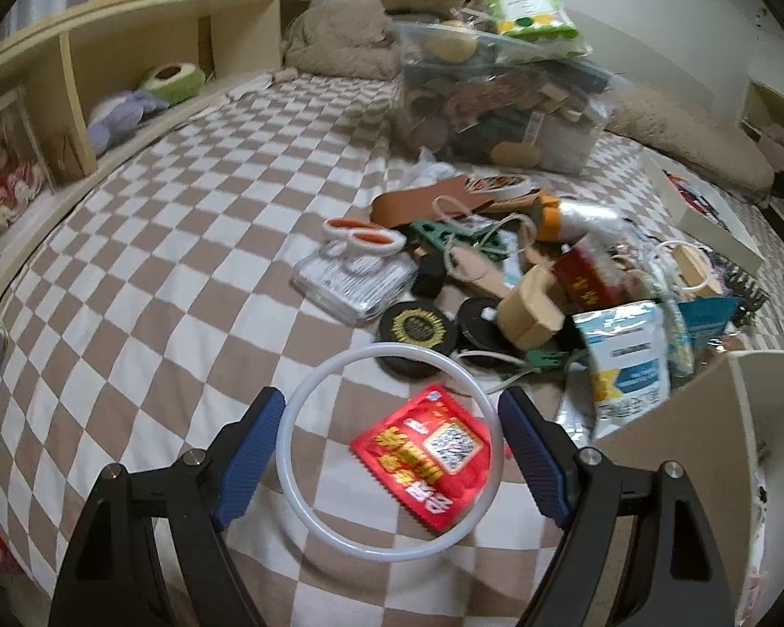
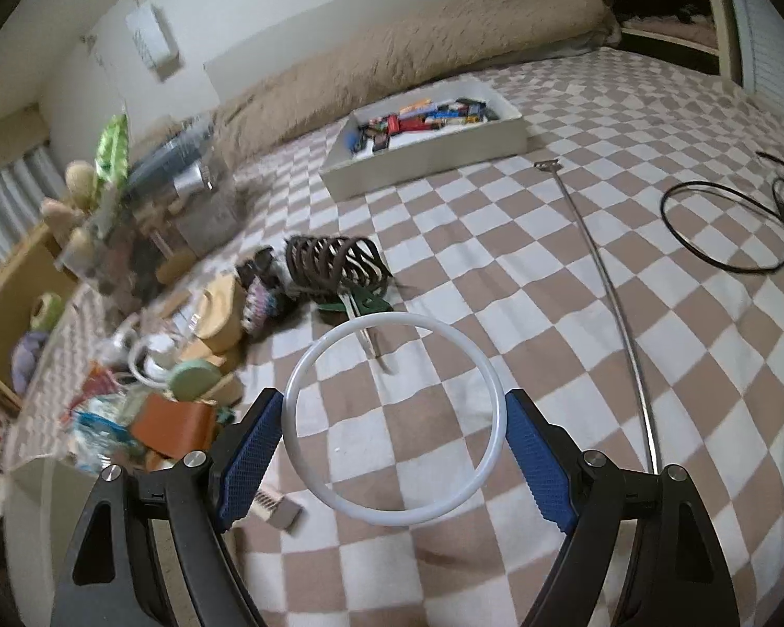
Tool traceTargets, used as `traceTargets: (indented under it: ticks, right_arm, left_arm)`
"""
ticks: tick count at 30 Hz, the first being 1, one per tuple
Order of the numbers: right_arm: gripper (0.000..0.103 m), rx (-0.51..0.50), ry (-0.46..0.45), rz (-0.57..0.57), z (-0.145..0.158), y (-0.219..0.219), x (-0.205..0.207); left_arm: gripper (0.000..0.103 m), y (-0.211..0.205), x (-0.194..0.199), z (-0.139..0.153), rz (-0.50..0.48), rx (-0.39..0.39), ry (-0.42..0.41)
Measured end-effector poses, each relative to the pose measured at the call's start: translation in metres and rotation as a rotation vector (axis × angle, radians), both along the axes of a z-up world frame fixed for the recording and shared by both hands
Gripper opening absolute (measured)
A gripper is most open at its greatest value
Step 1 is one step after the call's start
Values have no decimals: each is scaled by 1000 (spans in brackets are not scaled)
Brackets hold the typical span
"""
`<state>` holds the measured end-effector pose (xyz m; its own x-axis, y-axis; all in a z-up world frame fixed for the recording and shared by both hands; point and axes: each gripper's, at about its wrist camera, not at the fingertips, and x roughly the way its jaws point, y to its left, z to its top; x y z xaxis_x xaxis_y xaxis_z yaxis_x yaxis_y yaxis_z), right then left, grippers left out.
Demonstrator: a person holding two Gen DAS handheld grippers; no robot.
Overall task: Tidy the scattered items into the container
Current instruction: 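Close the right tool on one white ring while the left tool grasps another white ring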
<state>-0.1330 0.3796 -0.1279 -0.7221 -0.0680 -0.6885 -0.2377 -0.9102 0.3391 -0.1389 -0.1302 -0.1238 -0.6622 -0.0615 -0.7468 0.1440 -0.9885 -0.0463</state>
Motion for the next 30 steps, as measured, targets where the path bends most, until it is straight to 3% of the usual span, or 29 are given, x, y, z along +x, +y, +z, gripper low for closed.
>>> traceTargets:
  ticks: [7, 14, 24, 30]
  right_arm:
    - [84, -87, 82, -33, 13, 4, 37]
    - [84, -107, 157, -23, 31, -5, 69]
    - [85, -144, 253, 75, 62, -36, 111]
    - [85, -140, 308, 159, 86, -59, 127]
  left_arm:
    - [84, 12, 18, 28, -49, 84, 86]
    - [84, 40, 43, 68, -138, 99, 175]
    - [84, 85, 79, 107, -315, 163, 254]
    - [84, 110, 96, 117, -392, 160, 268]
